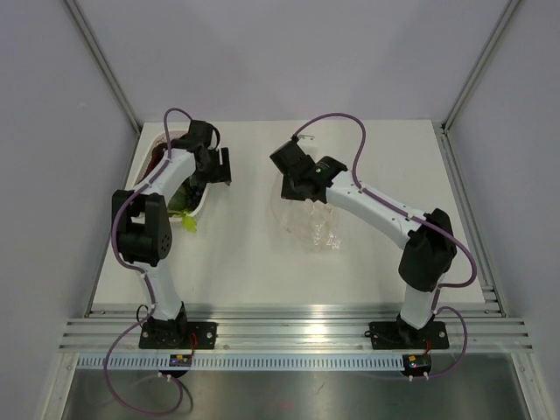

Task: Place the food in the zip-top bag and seal the zipper
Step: Pick up the fake fruit from the bin.

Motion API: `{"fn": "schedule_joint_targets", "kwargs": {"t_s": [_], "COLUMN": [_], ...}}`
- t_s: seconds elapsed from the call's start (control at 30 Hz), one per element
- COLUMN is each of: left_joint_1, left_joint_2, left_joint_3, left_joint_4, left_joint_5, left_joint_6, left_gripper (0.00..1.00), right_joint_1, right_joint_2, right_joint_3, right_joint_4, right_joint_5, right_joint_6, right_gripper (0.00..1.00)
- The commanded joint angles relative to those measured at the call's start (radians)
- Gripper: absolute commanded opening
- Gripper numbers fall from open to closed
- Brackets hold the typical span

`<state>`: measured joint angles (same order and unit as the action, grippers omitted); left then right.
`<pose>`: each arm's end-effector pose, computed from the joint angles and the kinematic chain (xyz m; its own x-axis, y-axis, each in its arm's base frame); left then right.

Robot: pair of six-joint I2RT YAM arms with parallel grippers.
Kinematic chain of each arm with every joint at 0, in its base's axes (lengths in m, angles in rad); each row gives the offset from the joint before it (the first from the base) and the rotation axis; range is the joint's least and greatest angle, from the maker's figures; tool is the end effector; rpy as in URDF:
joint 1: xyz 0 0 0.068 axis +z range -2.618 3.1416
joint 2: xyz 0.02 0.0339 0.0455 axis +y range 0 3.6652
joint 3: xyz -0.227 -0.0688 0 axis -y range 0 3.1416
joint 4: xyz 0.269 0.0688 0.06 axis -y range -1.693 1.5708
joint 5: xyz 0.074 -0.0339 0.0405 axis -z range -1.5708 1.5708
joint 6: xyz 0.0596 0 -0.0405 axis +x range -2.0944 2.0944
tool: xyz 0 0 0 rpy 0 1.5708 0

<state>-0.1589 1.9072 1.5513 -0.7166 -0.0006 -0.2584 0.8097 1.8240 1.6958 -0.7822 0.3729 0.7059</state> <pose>0.4264 -0.0683 0.1729 -0.8789 -0.1179 -0.4622 -0.0689 0.9902 -0.1216 0.3128 0.2969 0.2561 -0.7520 0.0865 -0.6535 -0.0425 0.9829 0.1790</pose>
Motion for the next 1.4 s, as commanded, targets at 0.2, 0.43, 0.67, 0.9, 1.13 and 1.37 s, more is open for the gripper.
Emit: {"fn": "schedule_joint_targets", "kwargs": {"t_s": [0.2,0.43,0.67,0.9,1.13,1.37], "left_joint_1": [-0.001,0.033,0.067,0.079,0.107,0.110], "left_joint_2": [-0.086,-0.056,0.096,0.179,0.237,0.112], "left_joint_3": [0.007,0.171,0.367,0.431,0.498,0.359], "left_joint_4": [0.088,0.042,-0.013,-0.015,-0.064,0.072], "left_joint_5": [0.005,-0.090,-0.087,-0.087,-0.021,-0.097], "left_joint_6": [0.001,-0.008,-0.051,-0.068,-0.067,-0.085], "left_gripper": [0.78,0.87,0.98,0.96,0.99,0.94], "right_joint_1": [-0.001,-0.001,-0.001,-0.001,-0.001,-0.001], "right_joint_2": [-0.052,-0.068,-0.074,-0.083,-0.080,-0.077], "right_joint_3": [-0.004,-0.022,-0.047,-0.048,-0.048,-0.050], "right_joint_4": [0.027,0.047,0.066,0.052,0.060,0.060], "right_joint_5": [-0.006,-0.015,-0.025,-0.011,-0.017,-0.025], "right_joint_6": [0.006,-0.014,-0.034,-0.040,-0.049,-0.052], "right_gripper": [0.00,0.00,0.00,0.00,0.00,0.00]}}
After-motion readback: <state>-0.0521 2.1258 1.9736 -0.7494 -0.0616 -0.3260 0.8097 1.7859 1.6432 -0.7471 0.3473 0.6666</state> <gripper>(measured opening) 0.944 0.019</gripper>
